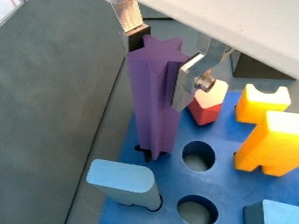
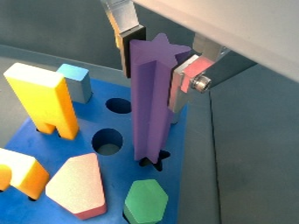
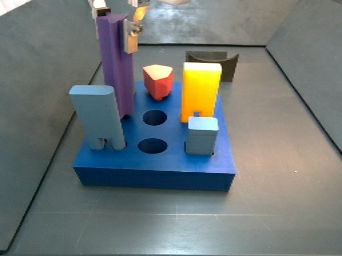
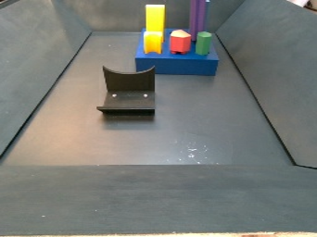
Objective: Pick up the star object. Move up. Place the star object on the fixture. Regrasp the star object. Move to above the board. Insert the star object.
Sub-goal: Insert the star object.
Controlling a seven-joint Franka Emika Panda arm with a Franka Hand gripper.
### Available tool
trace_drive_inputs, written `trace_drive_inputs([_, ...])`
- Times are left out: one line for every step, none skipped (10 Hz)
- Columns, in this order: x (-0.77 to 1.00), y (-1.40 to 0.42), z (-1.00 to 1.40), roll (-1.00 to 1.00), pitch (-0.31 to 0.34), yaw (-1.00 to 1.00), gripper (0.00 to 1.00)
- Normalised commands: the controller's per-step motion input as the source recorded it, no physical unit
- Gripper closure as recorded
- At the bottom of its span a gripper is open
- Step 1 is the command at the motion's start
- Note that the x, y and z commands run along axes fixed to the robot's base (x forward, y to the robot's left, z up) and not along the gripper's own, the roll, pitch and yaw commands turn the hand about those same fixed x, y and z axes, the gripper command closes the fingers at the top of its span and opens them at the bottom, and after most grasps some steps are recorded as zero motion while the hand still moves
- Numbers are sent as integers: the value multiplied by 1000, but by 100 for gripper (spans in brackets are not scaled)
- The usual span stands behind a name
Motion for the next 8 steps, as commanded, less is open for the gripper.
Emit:
trace_drive_inputs([-169,23,-163,13,-16,-246,100])
trace_drive_inputs([-157,0,0,0,7,-129,100])
trace_drive_inputs([0,0,103,0,0,0,100])
trace_drive_inputs([0,0,0,0,-10,0,100])
trace_drive_inputs([0,0,-126,0,-63,-31,100])
trace_drive_inputs([57,0,-194,0,-61,-174,100])
trace_drive_inputs([0,0,-131,-16,-19,-449,100])
trace_drive_inputs([0,0,-154,-54,-83,-377,100])
